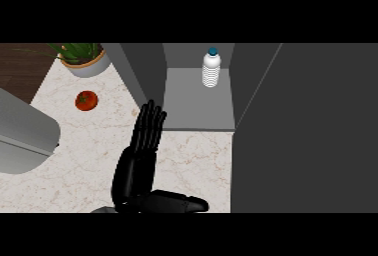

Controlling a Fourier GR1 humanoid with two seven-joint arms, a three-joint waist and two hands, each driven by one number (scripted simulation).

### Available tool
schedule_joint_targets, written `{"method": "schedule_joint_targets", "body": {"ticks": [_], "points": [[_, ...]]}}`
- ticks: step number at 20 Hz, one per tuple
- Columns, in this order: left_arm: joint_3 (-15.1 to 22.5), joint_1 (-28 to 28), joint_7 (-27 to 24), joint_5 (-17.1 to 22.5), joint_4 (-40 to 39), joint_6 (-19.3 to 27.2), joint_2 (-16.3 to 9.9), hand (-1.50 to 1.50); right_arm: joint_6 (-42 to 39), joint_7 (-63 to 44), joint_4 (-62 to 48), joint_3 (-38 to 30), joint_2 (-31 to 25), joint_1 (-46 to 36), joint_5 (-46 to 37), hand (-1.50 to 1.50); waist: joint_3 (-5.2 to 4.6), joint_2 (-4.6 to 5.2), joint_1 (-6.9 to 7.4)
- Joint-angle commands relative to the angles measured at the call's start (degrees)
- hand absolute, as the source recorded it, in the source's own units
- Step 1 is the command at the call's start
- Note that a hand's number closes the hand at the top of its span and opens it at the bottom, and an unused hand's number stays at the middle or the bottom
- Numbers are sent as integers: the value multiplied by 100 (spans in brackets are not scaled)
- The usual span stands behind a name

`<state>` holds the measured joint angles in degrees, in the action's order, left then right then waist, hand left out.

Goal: Pick up the bottled water, place it into the cabinet and close the cabinet

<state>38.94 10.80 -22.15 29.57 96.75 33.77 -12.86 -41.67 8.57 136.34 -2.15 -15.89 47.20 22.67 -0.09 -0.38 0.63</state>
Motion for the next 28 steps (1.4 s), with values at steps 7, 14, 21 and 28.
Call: {"method": "schedule_joint_targets", "body": {"ticks": [7, 14, 21, 28], "points": [[-138, -1293, -212, 27, 1195, -158, -800, -150, 111, -835, 1392, 1357, -3, 191, -962, 150, -9, -19, -53], [-249, -1911, -635, 81, 1373, -467, -1077, -150, 538, -1325, 1395, 2374, 241, -385, -1525, 150, -29, -31, -27], [-805, -2260, -732, 389, 1625, -625, -1348, -150, 822, -1813, 1394, 3577, 476, -1019, -2267, 150, -45, -46, -17], [-792, -2792, -884, 514, 1854, -920, -1541, -150, 1247, -2626, 1008, 4770, 1097, -2082, -3343, 150, -50, -45, 109]]}}
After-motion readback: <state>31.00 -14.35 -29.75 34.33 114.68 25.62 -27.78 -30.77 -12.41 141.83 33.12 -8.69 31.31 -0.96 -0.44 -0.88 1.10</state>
